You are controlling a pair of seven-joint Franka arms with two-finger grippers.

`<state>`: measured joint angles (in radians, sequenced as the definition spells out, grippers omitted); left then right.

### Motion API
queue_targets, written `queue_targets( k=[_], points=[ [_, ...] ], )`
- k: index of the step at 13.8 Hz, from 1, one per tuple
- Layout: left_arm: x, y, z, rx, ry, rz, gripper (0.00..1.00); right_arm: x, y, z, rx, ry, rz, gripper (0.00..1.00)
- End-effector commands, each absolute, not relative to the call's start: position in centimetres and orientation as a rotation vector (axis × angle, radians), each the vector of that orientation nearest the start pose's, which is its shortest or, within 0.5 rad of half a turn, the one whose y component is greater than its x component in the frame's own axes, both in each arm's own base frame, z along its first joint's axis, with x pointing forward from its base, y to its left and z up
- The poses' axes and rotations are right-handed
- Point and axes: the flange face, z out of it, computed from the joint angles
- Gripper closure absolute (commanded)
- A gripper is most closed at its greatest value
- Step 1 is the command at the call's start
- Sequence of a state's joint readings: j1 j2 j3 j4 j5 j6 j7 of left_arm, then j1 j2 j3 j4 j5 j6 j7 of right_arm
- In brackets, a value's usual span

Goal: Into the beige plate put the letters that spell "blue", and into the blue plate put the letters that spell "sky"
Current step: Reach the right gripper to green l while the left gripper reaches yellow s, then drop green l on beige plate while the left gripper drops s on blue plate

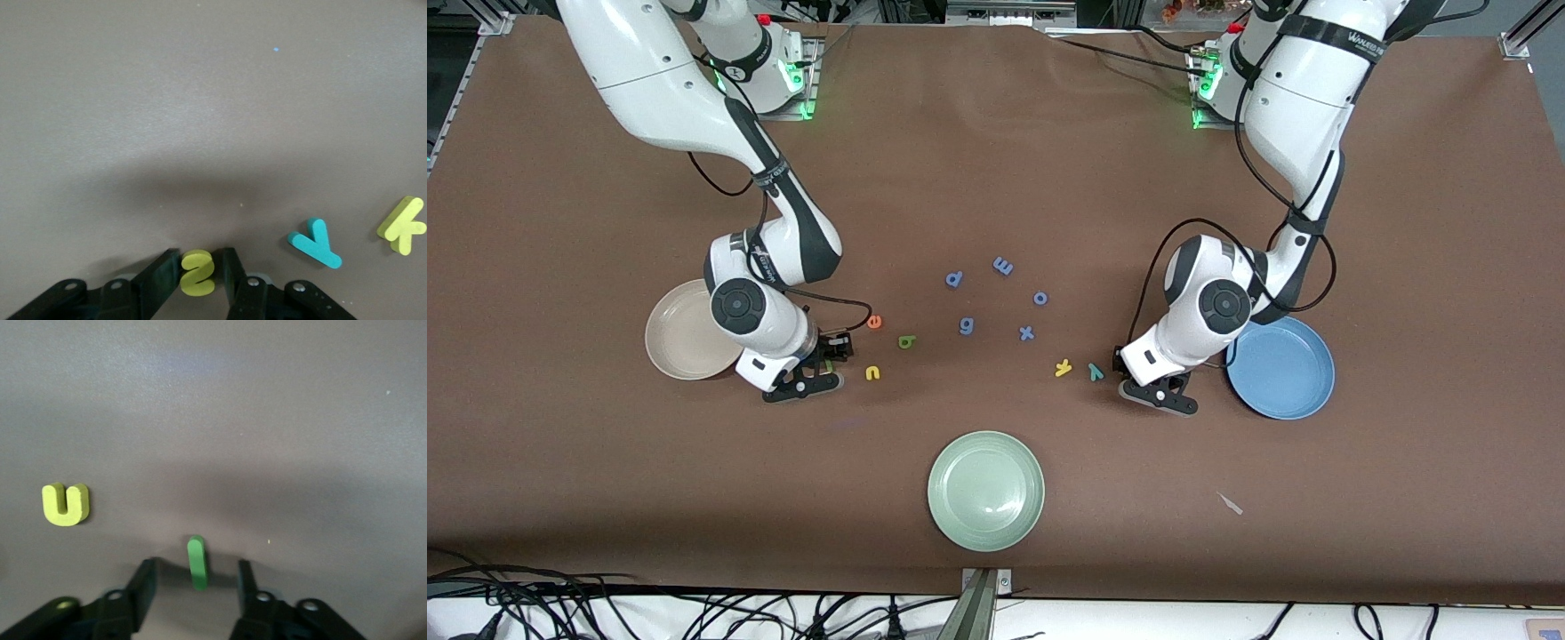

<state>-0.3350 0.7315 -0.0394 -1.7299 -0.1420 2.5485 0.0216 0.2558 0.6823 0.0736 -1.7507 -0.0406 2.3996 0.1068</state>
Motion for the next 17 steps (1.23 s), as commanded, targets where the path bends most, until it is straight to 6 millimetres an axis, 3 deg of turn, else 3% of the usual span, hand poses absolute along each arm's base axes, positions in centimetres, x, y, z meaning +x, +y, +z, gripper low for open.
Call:
queue_targets(
  k=[1,2,3,5,6,9,11,14,16,17],
  points=[
    [63.3,-23.9,15.7,-3.231,0.433,-0.098,0.81,62.0,20.6,18.1,-3.115,-0.385,0.047,0.84],
    [63.3,-23.9,15.8,-3.232,0.433,-0.1,0.88,62.1,20.5,18.0,-3.115,-0.378,0.049,0.95],
    [63.4,-23.9,16.3,-3.233,0.432,-0.103,0.95,62.2,20.5,18.3,-3.117,-0.364,0.042,1.0],
    [63.8,-23.1,18.5,-3.234,0.422,-0.109,0.98,62.7,20.6,19.8,-3.114,-0.368,0.019,1.0],
    [64.1,-22.0,19.6,-3.233,0.416,-0.075,0.97,63.0,19.7,20.6,-3.12,-0.366,0.024,1.0],
    [64.9,-16.2,23.5,-3.249,0.447,0.046,0.98,63.7,14.7,22.1,-3.162,-0.422,0.104,1.0],
    [63.8,-13.2,24.9,-3.242,0.556,0.087,0.99,64.1,10.4,23.9,-3.188,-0.459,0.169,1.0],
    [62.3,-6.9,24.9,-3.222,0.653,0.112,0.98,62.9,5.8,26.0,-3.184,-0.477,0.369,1.0],
    [62.7,-4.7,24.5,-3.201,0.745,0.091,0.97,61.9,3.3,24.9,-3.176,-0.441,0.518,1.0],
    [62.8,-4.0,23.7,-3.197,0.758,0.105,0.92,61.8,2.2,24.2,-3.175,-0.417,0.546,1.0]
  ],
)
